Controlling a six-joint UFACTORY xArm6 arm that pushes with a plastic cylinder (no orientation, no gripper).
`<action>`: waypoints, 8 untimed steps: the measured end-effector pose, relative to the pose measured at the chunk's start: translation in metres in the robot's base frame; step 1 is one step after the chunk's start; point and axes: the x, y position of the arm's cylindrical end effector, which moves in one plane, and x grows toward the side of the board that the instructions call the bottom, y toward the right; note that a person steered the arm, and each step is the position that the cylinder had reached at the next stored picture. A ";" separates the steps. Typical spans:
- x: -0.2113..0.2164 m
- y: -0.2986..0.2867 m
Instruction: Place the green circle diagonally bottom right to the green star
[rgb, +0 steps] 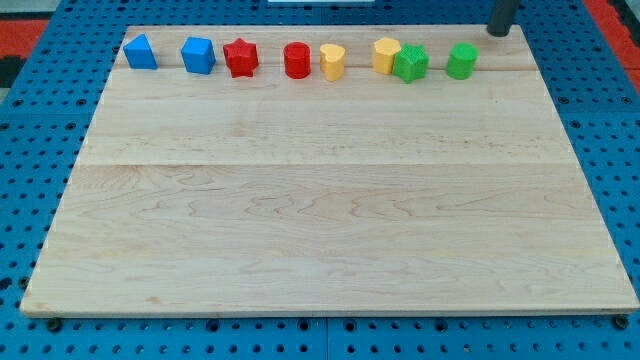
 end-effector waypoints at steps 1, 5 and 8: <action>0.006 -0.036; 0.004 -0.153; 0.024 -0.166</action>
